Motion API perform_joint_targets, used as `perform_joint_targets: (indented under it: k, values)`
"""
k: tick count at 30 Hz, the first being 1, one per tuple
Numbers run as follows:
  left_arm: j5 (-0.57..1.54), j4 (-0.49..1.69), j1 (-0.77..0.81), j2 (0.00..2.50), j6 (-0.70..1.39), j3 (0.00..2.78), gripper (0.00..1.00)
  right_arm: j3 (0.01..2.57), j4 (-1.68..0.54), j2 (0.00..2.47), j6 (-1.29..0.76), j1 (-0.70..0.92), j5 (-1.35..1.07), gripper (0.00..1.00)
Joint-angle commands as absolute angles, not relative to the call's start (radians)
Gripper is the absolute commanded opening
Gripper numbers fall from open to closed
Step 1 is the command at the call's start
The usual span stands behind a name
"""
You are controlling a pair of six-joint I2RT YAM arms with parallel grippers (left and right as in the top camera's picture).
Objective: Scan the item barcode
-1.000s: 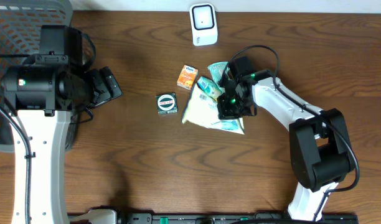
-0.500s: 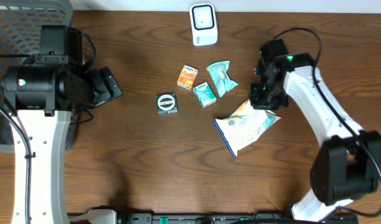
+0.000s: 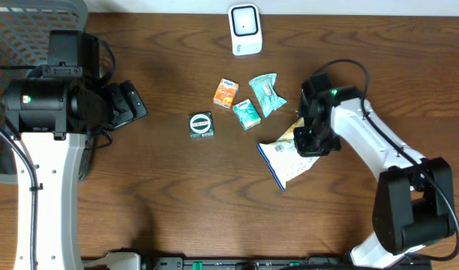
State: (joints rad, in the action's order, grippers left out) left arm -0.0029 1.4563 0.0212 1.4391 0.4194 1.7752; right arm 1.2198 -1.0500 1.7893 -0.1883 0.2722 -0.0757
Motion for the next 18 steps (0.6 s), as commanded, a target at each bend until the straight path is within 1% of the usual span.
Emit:
perform_joint_targets:
  k: [1,3,4,6,8,11,14,18]
  values:
    - [-0.012,1.457,0.016,1.443,0.424,1.771,0.98,1.106,-0.919,1.794,-0.225,0.277,-0.059,0.16]
    - [-0.012,1.457,0.016,1.443,0.424,1.771,0.98,1.055,-0.845,1.794,-0.233,0.277,-0.068,0.15]
    - [-0.011,1.457,0.016,1.443,0.424,1.771,0.98,1.040,-0.822,1.794,-0.232,0.277,-0.072,0.12]
    - [-0.012,1.457,0.016,1.443,0.424,1.771,0.98,1.037,-0.817,1.794,-0.231,0.276,-0.070,0.05]
    - [-0.012,1.457,0.016,1.443,0.424,1.771,0.98,1.066,-0.852,1.791,-0.231,0.273,-0.070,0.01]
    - [-0.012,1.457,0.016,1.443,0.424,1.771,0.98,1.161,-0.939,1.791,-0.231,0.258,-0.068,0.02]
    - [-0.012,1.457,0.016,1.443,0.424,1.771,0.98,1.263,-0.998,1.791,-0.212,0.240,-0.037,0.08]
    - [-0.012,1.457,0.016,1.443,0.424,1.771,0.98,1.333,-1.009,1.791,-0.205,0.227,0.043,0.07]
